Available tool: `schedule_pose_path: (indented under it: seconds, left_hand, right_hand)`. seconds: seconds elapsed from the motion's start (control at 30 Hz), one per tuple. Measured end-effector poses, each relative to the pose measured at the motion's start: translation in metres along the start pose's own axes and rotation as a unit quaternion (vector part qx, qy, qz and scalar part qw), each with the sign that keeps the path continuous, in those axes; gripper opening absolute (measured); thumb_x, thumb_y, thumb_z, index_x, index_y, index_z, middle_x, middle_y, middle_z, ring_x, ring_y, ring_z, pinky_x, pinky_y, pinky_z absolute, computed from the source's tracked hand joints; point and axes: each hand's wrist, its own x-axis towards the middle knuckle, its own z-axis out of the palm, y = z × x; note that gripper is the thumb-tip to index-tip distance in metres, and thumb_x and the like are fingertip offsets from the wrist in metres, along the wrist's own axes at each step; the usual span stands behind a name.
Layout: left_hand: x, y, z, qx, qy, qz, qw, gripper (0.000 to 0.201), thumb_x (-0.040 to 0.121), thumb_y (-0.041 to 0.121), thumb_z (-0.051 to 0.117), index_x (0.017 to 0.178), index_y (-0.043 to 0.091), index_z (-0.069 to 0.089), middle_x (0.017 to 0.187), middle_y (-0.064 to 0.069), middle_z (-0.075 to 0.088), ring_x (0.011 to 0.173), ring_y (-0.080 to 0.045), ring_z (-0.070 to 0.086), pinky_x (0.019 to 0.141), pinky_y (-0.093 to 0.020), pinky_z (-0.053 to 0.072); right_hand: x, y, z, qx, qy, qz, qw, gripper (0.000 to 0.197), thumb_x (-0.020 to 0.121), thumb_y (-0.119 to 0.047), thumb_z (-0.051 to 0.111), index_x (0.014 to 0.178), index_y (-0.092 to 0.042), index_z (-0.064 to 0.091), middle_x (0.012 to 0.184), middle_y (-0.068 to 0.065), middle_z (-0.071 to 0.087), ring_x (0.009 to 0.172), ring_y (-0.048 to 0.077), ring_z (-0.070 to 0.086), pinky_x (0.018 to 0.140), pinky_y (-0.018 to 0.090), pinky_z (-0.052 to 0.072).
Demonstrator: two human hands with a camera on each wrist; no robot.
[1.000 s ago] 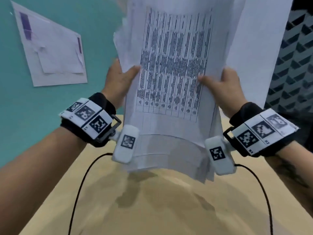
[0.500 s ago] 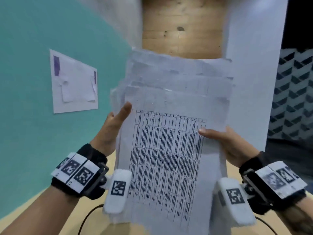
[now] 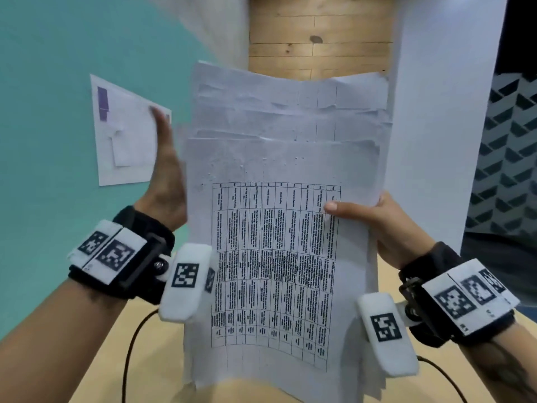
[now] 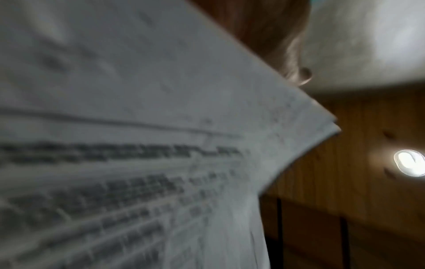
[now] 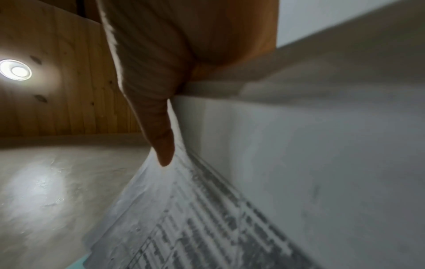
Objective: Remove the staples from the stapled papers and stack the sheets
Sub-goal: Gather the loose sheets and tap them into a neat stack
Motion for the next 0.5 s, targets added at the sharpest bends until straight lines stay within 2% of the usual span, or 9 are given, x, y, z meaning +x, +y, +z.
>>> schedule_pose_path:
  seconds: [0.07, 0.1, 0.17, 0.2, 0.27, 0.33, 0.4, 0.47, 0.5]
  left_hand:
    - [-0.014, -0.011, -0.012, -0.024, 0.01, 0.008, 1.0, 0.099, 0.075, 0.08, -0.004, 0.129, 0.021, 0.055, 0.124, -0.008, 0.063, 0.116, -0.027, 0.058, 0.095, -0.048, 0.047]
    - [-0.02, -0.016, -0.018, -0.026, 0.01, 0.021, 0.999, 0.099, 0.067, 0.087, 0.008, 0.127, 0.025, 0.056, 0.123, -0.005, 0.063, 0.117, -0.025, 0.058, 0.095, -0.048, 0.047]
    - [-0.027, -0.026, -0.028, 0.004, -0.003, 0.068, 0.998, 0.089, 0.05, 0.088, 0.039, 0.118, 0.034, 0.062, 0.118, 0.003, 0.066, 0.114, -0.019, 0.06, 0.086, -0.04, 0.053]
    - [-0.029, -0.03, -0.03, 0.024, -0.013, 0.08, 0.996, 0.084, 0.047, 0.086, 0.047, 0.114, 0.037, 0.063, 0.117, 0.006, 0.066, 0.113, -0.016, 0.06, 0.082, -0.036, 0.055]
    - [-0.03, -0.032, -0.033, 0.027, -0.053, 0.06, 0.996, 0.081, 0.049, 0.081, 0.055, 0.115, 0.036, 0.063, 0.119, 0.007, 0.065, 0.113, -0.015, 0.06, 0.082, -0.033, 0.054]
    - [-0.031, -0.032, -0.035, 0.016, -0.095, 0.052, 0.994, 0.078, 0.054, 0.077, 0.058, 0.118, 0.033, 0.063, 0.119, 0.005, 0.066, 0.113, -0.016, 0.06, 0.085, -0.036, 0.053]
    - [-0.033, -0.031, -0.036, -0.007, -0.126, 0.037, 0.991, 0.086, 0.051, 0.076, 0.061, 0.124, 0.031, 0.059, 0.123, 0.004, 0.063, 0.117, -0.017, 0.057, 0.09, -0.039, 0.051]
    - [-0.038, -0.033, -0.038, -0.016, -0.152, 0.001, 0.988, 0.092, 0.044, 0.079, 0.064, 0.123, 0.032, 0.059, 0.124, 0.006, 0.062, 0.117, -0.014, 0.056, 0.091, -0.035, 0.051]
    - [-0.04, -0.035, -0.036, 0.013, -0.161, 0.012, 0.987, 0.086, 0.047, 0.077, 0.065, 0.12, 0.033, 0.061, 0.121, 0.009, 0.064, 0.114, -0.011, 0.058, 0.089, -0.031, 0.052]
  right_hand:
    - [-0.003, 0.0, 0.001, 0.009, 0.005, 0.001, 1.0, 0.029, 0.064, -0.004, 0.071, 0.093, -0.008, 0.066, 0.084, 0.004, 0.075, 0.074, 0.017, 0.071, 0.066, 0.027, 0.058]
    - [-0.004, -0.001, 0.002, 0.016, 0.009, 0.001, 1.0, 0.026, 0.066, -0.004, 0.067, 0.092, -0.007, 0.066, 0.084, 0.005, 0.075, 0.073, 0.018, 0.072, 0.066, 0.027, 0.058]
    - [-0.004, -0.003, 0.004, 0.021, 0.015, 0.0, 1.0, 0.025, 0.066, -0.003, 0.065, 0.091, -0.005, 0.066, 0.082, 0.005, 0.075, 0.072, 0.018, 0.072, 0.065, 0.027, 0.058]
    - [-0.005, -0.004, 0.005, 0.022, 0.017, -0.001, 1.0, 0.025, 0.066, -0.003, 0.065, 0.091, -0.005, 0.065, 0.081, 0.005, 0.075, 0.071, 0.018, 0.072, 0.063, 0.027, 0.058]
    - [-0.005, -0.007, 0.007, 0.022, 0.02, -0.001, 1.0, 0.025, 0.066, -0.003, 0.065, 0.091, -0.004, 0.065, 0.081, 0.005, 0.075, 0.071, 0.019, 0.072, 0.062, 0.027, 0.058]
    - [-0.003, -0.006, 0.008, 0.019, 0.039, -0.001, 0.999, 0.023, 0.069, 0.0, 0.064, 0.092, -0.003, 0.065, 0.081, 0.005, 0.075, 0.071, 0.019, 0.072, 0.063, 0.028, 0.058]
    - [0.001, -0.001, 0.006, 0.015, 0.075, -0.001, 0.997, 0.02, 0.076, 0.006, 0.063, 0.093, -0.003, 0.064, 0.078, 0.004, 0.075, 0.068, 0.018, 0.072, 0.063, 0.028, 0.059]
    - [0.005, 0.006, 0.004, -0.002, 0.119, -0.001, 0.993, 0.018, 0.078, 0.007, 0.064, 0.094, -0.003, 0.063, 0.073, 0.002, 0.074, 0.065, 0.017, 0.071, 0.064, 0.029, 0.06]
    - [0.006, 0.008, 0.004, -0.013, 0.134, -0.002, 0.991, 0.018, 0.078, 0.006, 0.065, 0.094, -0.003, 0.063, 0.072, 0.001, 0.074, 0.065, 0.016, 0.071, 0.066, 0.03, 0.06]
